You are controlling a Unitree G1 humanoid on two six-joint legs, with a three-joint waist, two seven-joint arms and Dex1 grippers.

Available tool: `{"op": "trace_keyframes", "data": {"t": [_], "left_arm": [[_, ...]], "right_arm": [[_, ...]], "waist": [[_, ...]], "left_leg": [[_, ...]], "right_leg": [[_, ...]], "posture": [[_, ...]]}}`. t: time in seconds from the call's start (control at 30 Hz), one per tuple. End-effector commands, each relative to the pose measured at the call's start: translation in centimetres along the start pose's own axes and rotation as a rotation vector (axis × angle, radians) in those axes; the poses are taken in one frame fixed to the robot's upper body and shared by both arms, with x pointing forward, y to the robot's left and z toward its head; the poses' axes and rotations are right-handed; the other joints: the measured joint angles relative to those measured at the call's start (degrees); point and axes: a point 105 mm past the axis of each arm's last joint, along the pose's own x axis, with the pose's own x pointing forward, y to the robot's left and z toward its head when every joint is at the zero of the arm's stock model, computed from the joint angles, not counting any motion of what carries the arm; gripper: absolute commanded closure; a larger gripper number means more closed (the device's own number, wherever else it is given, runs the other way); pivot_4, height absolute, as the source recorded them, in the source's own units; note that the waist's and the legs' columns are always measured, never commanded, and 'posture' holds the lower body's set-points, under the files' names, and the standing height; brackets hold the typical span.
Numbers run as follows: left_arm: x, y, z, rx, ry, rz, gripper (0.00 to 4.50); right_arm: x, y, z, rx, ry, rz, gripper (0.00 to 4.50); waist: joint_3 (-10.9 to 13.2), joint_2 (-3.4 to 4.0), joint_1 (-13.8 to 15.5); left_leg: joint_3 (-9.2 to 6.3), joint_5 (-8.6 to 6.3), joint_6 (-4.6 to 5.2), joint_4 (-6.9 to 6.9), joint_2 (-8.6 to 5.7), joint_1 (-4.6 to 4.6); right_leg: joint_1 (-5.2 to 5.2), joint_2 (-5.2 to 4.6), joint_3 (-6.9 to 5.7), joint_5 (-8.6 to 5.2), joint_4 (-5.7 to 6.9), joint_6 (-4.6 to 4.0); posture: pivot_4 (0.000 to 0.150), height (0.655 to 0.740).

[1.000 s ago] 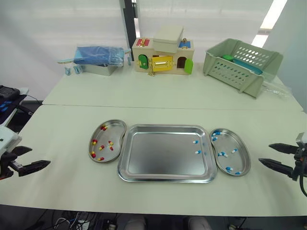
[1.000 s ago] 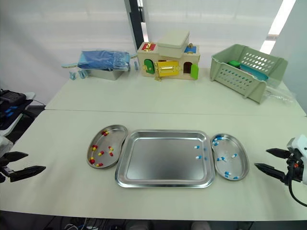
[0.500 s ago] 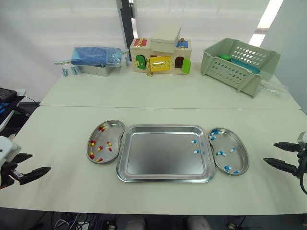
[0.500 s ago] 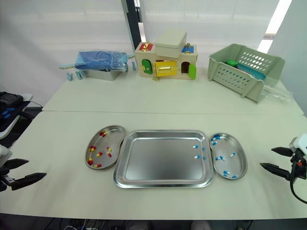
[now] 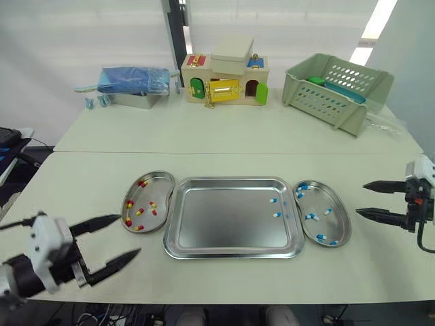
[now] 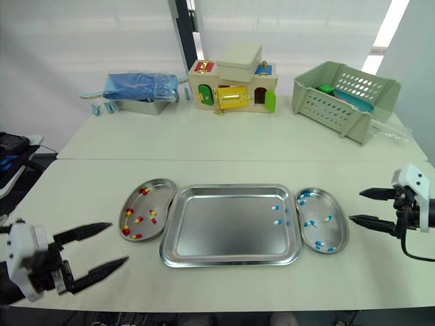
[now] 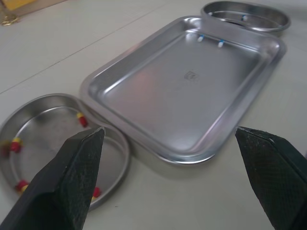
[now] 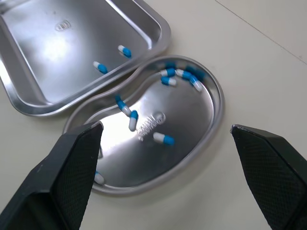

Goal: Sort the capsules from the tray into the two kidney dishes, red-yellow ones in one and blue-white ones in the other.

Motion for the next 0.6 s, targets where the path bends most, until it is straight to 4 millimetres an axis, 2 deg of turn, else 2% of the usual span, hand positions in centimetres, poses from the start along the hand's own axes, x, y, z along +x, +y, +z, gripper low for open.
{"op": "trace_keyframes", "data": {"t": [0.03, 0.17, 0.27, 0.4, 0.53, 0.6], "left_arm": [[1.2, -3.7, 0.5, 0.034, -0.136, -0.087, 0.03], [1.9, -5.4, -0.6, 0.031, -0.244, -0.060, 0.03], [2.2, -6.3, -0.7, 0.060, -0.308, -0.081, 0.03], [2.6, -6.7, -1.4, 0.062, -0.361, -0.065, 0.03], [2.9, -7.3, -2.1, 0.064, -0.379, -0.114, 0.03], [3.1, -7.5, -2.1, 0.065, -0.394, -0.132, 0.03]], "right_arm": [[0.9, 2.0, 2.1, -0.047, 0.063, 0.131, 0.00], [2.6, 3.8, 3.2, -0.109, 0.144, 0.243, 0.00], [4.0, 4.1, 3.7, -0.182, 0.187, 0.257, 0.00], [7.2, 4.4, 5.9, -0.263, 0.159, 0.265, 0.00], [10.7, 4.8, 6.3, -0.362, 0.227, 0.258, 0.00], [11.6, 4.9, 6.5, -0.387, 0.242, 0.258, 0.00]], "waist": [[0.00, 0.01, 0.30], [0.00, 0.02, 1.18], [0.00, 0.01, 1.35], [0.00, 0.03, 0.99], [0.02, 0.00, 1.11], [0.02, -0.01, 1.25]], "left_leg": [[-0.02, 0.00, 0.00, 0.00, 0.01, -0.01], [-0.06, 0.00, 0.00, 0.02, 0.00, -0.01], [-0.05, 0.00, 0.00, 0.01, -0.01, -0.07], [-0.03, -0.01, -0.01, 0.01, -0.01, -0.06], [-0.13, -0.01, -0.01, 0.00, -0.01, -0.10], [-0.14, -0.01, -0.01, 0.00, -0.02, -0.12]], "right_leg": [[-0.01, 0.01, -0.03, 0.00, -0.03, 0.00], [0.00, 0.03, -0.08, 0.00, -0.04, 0.00], [-0.02, 0.02, -0.08, 0.00, -0.10, 0.00], [-0.04, 0.02, -0.06, 0.01, -0.13, 0.02], [-0.06, 0.04, -0.12, 0.01, -0.13, 0.01], [-0.07, 0.03, -0.13, 0.01, -0.14, 0.01]], "posture": [[0.150, 0.7400], [0.150, 0.7400], [0.150, 0.7400], [0.150, 0.7400], [0.150, 0.7400], [0.150, 0.7400]]}}
